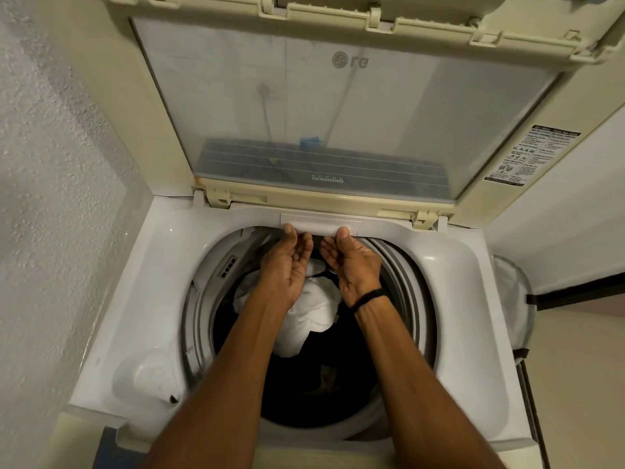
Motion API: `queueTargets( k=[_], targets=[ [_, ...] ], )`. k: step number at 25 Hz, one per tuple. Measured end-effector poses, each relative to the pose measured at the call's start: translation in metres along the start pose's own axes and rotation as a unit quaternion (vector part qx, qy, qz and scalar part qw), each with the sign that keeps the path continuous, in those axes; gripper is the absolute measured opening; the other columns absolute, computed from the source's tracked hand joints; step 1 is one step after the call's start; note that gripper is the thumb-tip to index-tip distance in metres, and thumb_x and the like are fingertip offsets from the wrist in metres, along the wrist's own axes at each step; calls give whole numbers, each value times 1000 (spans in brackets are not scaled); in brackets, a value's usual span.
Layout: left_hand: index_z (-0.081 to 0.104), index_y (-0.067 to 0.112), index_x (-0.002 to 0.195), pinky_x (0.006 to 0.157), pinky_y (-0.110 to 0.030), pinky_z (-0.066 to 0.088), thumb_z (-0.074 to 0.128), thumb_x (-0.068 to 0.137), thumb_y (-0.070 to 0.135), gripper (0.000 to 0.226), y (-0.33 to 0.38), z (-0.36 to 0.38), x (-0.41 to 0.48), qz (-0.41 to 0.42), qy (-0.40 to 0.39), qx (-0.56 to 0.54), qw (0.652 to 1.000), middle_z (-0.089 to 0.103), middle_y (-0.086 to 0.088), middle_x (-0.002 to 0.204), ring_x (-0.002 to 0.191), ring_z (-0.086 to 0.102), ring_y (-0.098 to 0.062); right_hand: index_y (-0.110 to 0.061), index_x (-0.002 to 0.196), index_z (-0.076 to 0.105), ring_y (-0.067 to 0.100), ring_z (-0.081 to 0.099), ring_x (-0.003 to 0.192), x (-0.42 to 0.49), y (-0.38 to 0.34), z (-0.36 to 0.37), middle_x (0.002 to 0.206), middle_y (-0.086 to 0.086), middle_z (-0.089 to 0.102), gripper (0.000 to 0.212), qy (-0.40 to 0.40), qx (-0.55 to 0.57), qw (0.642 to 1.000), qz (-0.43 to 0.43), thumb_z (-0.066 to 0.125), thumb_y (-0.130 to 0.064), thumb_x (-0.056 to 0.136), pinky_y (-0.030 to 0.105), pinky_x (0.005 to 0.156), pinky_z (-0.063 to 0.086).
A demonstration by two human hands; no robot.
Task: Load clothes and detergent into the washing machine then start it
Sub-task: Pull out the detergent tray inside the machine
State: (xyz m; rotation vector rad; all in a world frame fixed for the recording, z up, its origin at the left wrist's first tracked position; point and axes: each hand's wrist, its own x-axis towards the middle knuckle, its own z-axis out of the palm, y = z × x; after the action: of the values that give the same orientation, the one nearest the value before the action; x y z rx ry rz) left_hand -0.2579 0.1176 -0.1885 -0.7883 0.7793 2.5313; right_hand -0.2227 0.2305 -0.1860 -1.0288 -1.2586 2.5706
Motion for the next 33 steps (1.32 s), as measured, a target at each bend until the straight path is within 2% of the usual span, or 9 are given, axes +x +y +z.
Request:
queueTargets(
  k=[7,14,18,20,22,25,28,31,33],
  targets=[
    [64,4,96,67,-22,60,58,98,17,15,-10,3,-6,15,4,-12,1000,70,-9,87,78,70,-14,1,90,68,27,69,83,-3,7,0,86,17,71,20,5,-5,1000,-26,63,-18,95,43,91,57],
    [66,3,97,72,-22,61,58,97,16,15,-9,-9,-12,9,7,7,1000,71,-9,86,74,72,-12,-1,91,70,30,69,90,-12,13,-7,92,21,71,19,10,-12,1000,-13,64,-19,94,48,98,53],
    [66,3,93,76,-26,60,55,99,18,19,3,-11,-17,-1,4,53,999,71,-9,83,78,70,-16,-2,91,70,26,69,90,-15,1,-11,92,18,72,19,-2,-44,999,15,65,-19,94,40,95,56],
    [67,2,91,78,-31,57,53,98,24,27,11,-10,-20,6,23,111,993,72,-13,81,79,68,-23,-2,89,70,26,64,86,-16,-8,-16,89,16,69,20,0,-76,997,16,70,-23,90,31,86,57],
    [68,3,91,77,-35,57,53,96,43,43,14,-8,-20,36,50,191,980,73,-16,83,78,70,-26,-4,86,68,26,54,77,-15,-17,-21,80,16,59,33,19,-104,994,-14,76,-36,83,30,73,55],
    [70,9,87,75,-37,58,53,88,66,59,9,-3,-15,109,85,306,942,74,-16,82,71,70,-23,-8,91,62,26,56,73,-13,-22,-18,79,16,56,50,40,-116,992,-42,76,-55,77,36,76,58],
    [69,13,68,68,-38,55,60,84,60,50,5,-1,-11,159,122,382,902,71,-9,68,62,65,-20,-8,87,61,26,55,73,-17,-22,-13,79,15,54,38,42,-99,993,-52,74,-44,84,32,72,58],
    [62,8,58,64,-39,50,55,82,46,45,-3,-3,-17,176,149,394,889,64,-6,57,56,59,-19,-9,85,64,26,49,72,-20,-17,-18,75,13,49,28,39,-120,989,-73,74,-36,86,32,67,51],
    [60,3,61,62,-38,48,50,81,42,45,-10,-5,-24,186,159,406,881,61,-6,56,55,56,-18,-15,60,64,22,52,64,-24,-14,-22,64,11,52,34,51,-143,986,-73,72,-31,88,35,69,51]
  ],
)
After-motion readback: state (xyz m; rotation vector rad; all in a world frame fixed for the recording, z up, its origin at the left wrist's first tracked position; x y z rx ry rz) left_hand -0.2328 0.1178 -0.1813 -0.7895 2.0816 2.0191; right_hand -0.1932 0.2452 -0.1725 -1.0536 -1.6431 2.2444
